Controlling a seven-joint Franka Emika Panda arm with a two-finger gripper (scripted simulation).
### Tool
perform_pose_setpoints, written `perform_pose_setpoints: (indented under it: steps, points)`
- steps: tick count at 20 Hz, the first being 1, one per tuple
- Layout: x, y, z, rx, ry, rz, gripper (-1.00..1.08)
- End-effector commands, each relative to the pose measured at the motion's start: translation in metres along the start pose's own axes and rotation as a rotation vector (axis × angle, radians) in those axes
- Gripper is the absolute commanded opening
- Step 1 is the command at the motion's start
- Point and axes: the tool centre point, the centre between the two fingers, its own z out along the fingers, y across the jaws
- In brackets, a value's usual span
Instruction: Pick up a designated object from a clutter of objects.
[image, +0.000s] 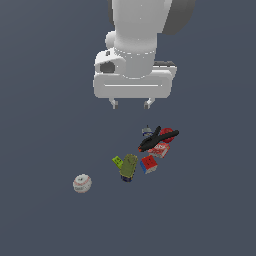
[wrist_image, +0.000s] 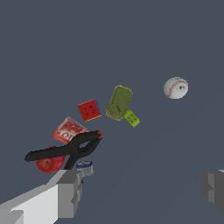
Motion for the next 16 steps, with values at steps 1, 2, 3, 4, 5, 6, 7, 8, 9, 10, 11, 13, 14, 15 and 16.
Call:
perform_pose_setpoints:
  steps: [1, 2, 3, 4, 5, 6, 7, 8, 9, 10, 11, 13, 14, 15, 16]
  points:
    - [0.0, 0.0, 0.0, 0.0, 0.0, 0.0, 1.0]
    - [0.0, 0.0, 0.0, 0.0, 0.0, 0.0, 1.0]
    - [0.0, 0.001, -0.001, -0.001, 0.0, -0.001, 1.0]
    - [0.0, 0.002, -0.001, -0.001, 0.001, -0.002, 1.0]
    - [0.001, 0.004, -0.002, -0.002, 0.002, -0.003, 1.0]
    - [0.001, 0.007, -0.003, -0.004, 0.003, -0.004, 1.0]
    - [0.001, 0.01, -0.005, -0.005, 0.004, -0.006, 1.0]
    - [0.001, 0.012, -0.006, -0.006, 0.004, -0.008, 1.0]
    - [0.001, 0.013, -0.007, -0.007, 0.005, -0.009, 1.0]
    - [0.002, 0.015, -0.008, -0.008, 0.005, -0.01, 1.0]
    - [0.002, 0.015, -0.008, -0.008, 0.005, -0.01, 1.0]
    - [0.002, 0.015, -0.008, -0.008, 0.005, -0.01, 1.0]
    - [0.002, 0.014, -0.007, -0.008, 0.005, -0.009, 1.0]
    - [0.002, 0.013, -0.006, -0.008, 0.005, -0.007, 1.0]
    - [0.002, 0.012, -0.005, -0.008, 0.005, -0.005, 1.0]
